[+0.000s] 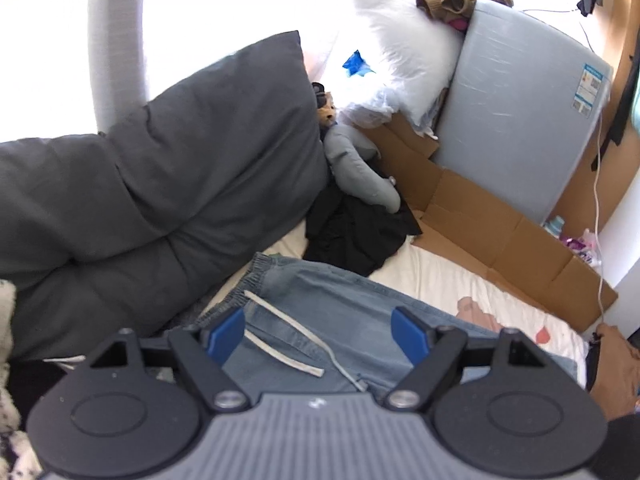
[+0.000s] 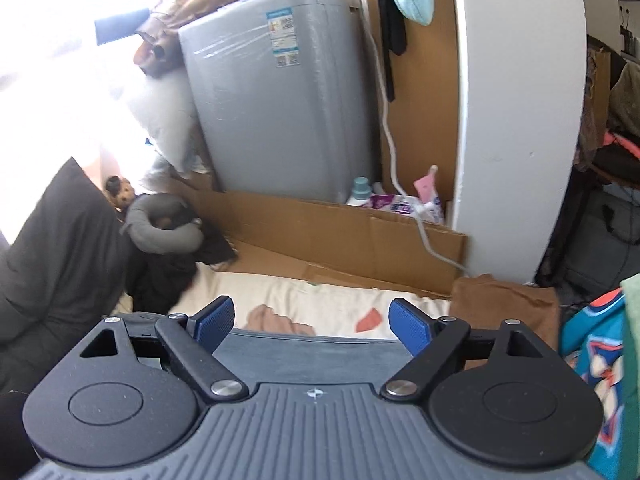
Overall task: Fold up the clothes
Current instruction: 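Open the right tool and lift both tools away from the jeans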
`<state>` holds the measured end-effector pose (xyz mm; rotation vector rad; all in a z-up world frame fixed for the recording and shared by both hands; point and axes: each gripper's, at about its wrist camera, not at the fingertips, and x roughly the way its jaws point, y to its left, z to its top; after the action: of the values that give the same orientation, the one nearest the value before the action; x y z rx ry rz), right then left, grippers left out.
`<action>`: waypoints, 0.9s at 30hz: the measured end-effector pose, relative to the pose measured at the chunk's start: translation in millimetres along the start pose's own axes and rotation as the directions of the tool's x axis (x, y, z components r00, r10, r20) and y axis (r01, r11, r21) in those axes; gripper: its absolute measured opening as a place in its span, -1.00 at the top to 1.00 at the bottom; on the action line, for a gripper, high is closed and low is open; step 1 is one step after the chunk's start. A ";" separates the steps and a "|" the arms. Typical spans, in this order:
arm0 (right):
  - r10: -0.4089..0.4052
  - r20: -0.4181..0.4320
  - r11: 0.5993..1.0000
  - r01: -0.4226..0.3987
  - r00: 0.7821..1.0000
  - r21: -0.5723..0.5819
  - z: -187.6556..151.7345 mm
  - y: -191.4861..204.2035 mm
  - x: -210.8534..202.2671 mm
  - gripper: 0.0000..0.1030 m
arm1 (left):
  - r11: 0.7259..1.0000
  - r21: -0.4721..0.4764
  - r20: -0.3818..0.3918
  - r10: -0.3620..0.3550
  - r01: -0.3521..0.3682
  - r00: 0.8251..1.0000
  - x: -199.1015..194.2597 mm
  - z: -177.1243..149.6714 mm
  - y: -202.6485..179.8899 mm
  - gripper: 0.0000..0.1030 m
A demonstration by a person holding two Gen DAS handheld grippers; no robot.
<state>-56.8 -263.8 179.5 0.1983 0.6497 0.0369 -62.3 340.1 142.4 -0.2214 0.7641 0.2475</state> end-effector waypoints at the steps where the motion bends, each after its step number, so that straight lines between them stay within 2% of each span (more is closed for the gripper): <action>1: 0.019 -0.003 1.000 -0.019 1.000 0.021 -6.5 0.6 2.3 -0.73 | 1.000 -0.002 0.004 0.016 -0.016 1.000 -4.1 -1.1 1.9 -0.60; 7: 0.111 -0.036 0.987 -0.106 0.993 0.123 -45.5 7.8 18.3 -0.73 | 0.995 -0.092 0.001 0.044 -0.044 0.999 -25.5 -13.5 24.3 -0.60; 9: 0.125 -0.049 0.983 -0.117 0.991 0.141 -59.0 12.0 24.0 -0.72 | 0.991 -0.118 -0.005 0.064 -0.064 0.998 -27.1 -18.3 30.6 -0.60; 12: 0.108 -0.056 0.980 -0.096 0.993 0.175 -80.8 17.8 31.6 -0.71 | 0.985 -0.164 -0.027 0.052 -0.055 0.998 -22.2 -26.7 38.4 -0.60; 15: 0.095 -0.072 0.978 -0.080 0.993 0.190 -99.7 25.5 42.6 -0.66 | 0.990 -0.137 -0.029 0.033 -0.036 0.999 -17.9 -40.3 36.9 -0.60; 19: 0.101 -0.082 0.975 -0.082 0.991 0.209 -120.9 36.3 57.5 -0.63 | 0.997 -0.074 -0.087 0.029 -0.036 0.996 0.2 -58.8 34.5 -0.60; 23: 0.126 -0.089 0.967 -0.102 0.988 0.232 -140.5 45.7 70.9 -0.63 | 0.996 -0.080 -0.132 0.025 -0.035 0.991 18.4 -71.5 40.0 -0.60; 27: 0.155 -0.108 0.967 -0.129 0.982 0.220 -163.4 58.6 86.6 -0.54 | 0.994 -0.093 -0.168 0.034 -0.050 0.985 36.8 -84.8 44.8 -0.60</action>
<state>-85.0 -170.0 12.0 0.4521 0.7631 0.1190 -105.5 363.5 52.2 -0.3209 0.9235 0.3096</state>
